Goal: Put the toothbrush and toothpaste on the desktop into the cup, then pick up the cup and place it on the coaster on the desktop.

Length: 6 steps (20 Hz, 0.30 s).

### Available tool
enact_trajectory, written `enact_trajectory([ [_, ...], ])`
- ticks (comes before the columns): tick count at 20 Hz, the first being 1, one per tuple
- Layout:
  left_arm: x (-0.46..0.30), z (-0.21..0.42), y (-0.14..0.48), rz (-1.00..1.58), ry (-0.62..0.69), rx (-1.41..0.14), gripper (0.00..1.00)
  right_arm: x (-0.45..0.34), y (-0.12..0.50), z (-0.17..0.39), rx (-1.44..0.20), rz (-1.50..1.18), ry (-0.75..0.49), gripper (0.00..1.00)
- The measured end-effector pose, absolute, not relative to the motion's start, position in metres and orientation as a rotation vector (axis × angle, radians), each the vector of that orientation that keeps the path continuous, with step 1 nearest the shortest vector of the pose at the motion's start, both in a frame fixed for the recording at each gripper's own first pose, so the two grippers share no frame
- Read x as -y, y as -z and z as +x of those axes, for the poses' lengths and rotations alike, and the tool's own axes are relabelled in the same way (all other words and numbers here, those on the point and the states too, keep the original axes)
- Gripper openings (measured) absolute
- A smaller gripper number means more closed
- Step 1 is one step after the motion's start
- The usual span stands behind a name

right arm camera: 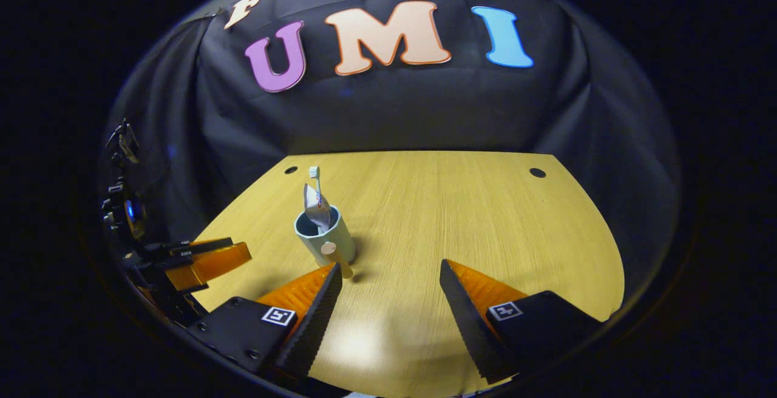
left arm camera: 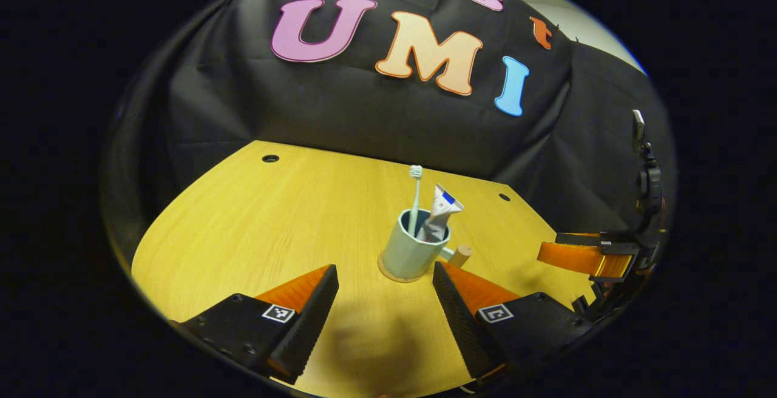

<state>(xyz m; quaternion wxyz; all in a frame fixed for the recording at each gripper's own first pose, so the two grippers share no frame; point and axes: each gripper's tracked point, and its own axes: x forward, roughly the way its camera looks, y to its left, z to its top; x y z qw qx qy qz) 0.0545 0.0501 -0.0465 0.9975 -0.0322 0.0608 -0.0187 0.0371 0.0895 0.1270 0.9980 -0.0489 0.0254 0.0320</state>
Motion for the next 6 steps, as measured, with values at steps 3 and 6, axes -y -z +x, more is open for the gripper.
enact_trajectory([
  [3, -0.032, 0.063, 0.038, -0.102, 0.054, -0.144, 0.93, -0.075, -0.151, 0.022, 0.049, -0.040, -0.040, 0.99],
  [6, -0.018, 0.074, 0.031, -0.080, 0.074, -0.164, 0.93, -0.058, -0.165, 0.013, 0.098, 0.027, -0.009, 0.99],
])
